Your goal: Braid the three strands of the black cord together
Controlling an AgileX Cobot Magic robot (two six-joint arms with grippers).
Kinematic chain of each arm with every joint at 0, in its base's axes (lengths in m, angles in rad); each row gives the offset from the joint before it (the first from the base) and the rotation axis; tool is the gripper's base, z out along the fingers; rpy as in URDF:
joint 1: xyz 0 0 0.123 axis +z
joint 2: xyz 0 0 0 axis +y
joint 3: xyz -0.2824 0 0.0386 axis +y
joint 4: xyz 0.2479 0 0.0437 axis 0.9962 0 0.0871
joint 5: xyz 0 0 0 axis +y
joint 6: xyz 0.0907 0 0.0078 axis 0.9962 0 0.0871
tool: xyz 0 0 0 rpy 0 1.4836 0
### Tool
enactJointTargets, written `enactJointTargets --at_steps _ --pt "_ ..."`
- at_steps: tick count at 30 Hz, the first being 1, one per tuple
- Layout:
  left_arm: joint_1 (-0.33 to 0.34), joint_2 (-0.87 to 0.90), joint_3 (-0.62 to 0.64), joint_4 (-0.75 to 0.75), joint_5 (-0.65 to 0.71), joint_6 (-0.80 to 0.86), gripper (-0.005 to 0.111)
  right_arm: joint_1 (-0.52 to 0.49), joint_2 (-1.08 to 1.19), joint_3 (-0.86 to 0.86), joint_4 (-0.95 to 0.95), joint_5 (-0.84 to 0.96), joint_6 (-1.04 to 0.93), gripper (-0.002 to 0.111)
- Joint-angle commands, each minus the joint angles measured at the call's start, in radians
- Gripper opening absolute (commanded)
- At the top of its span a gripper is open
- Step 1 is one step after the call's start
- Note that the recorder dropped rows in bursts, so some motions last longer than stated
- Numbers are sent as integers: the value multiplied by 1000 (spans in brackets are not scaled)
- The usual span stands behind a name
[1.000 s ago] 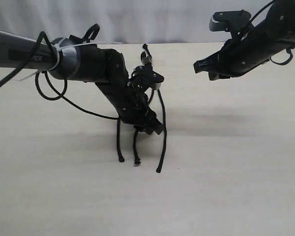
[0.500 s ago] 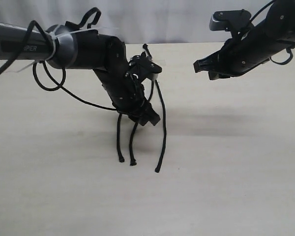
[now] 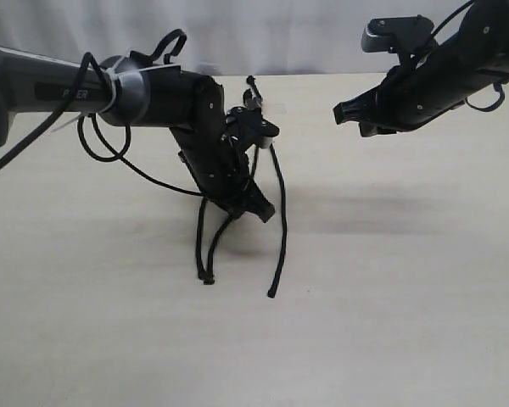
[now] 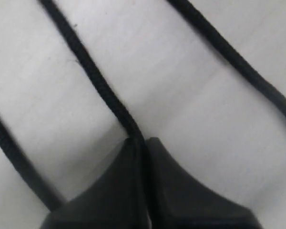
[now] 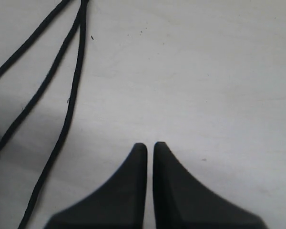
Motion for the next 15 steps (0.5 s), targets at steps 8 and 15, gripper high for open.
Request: enactJointTargets --at_steps 8,15 --pt "143 -130 -117 75 158 5 0 -6 0 -2 7 -18 0 4" --pt "245 -68 -115 112 91 19 0 -6 0 -2 7 -18 0 4"
